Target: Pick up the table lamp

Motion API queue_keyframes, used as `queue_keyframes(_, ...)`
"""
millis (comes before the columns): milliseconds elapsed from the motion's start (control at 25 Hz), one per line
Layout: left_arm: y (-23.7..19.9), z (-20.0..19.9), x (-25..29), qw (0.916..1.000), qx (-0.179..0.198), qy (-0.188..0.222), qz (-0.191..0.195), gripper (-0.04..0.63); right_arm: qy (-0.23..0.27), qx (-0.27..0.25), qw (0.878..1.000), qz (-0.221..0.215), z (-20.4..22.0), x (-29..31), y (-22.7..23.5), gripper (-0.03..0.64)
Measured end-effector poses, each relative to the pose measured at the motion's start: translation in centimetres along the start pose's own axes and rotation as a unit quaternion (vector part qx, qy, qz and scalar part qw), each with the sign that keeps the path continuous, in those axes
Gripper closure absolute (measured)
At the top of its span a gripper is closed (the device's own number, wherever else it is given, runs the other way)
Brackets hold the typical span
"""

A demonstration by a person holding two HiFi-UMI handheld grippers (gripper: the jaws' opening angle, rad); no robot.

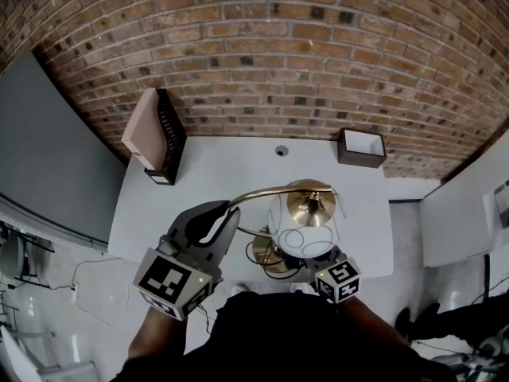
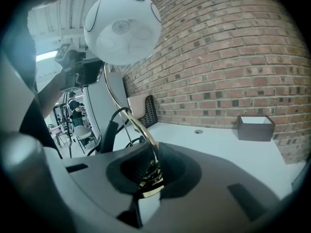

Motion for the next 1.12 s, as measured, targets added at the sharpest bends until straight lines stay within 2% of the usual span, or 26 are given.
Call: queue_keyframes(1120, -0.03, 0.03, 0.71, 0.9999, 0.013, 0.000, 0.000, 0.546, -0.009, -0.010, 1.000, 0.004, 0.16, 0.54, 0.44, 0.566)
Point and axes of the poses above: the fingertips, and each gripper's own axes: x forward along the fingers, y to its right, z out of its underside, the point moved 3 cm from there along -x, backward along the fingers, and after that the axes turned 1 degree about -z, right-handed, at the moved point
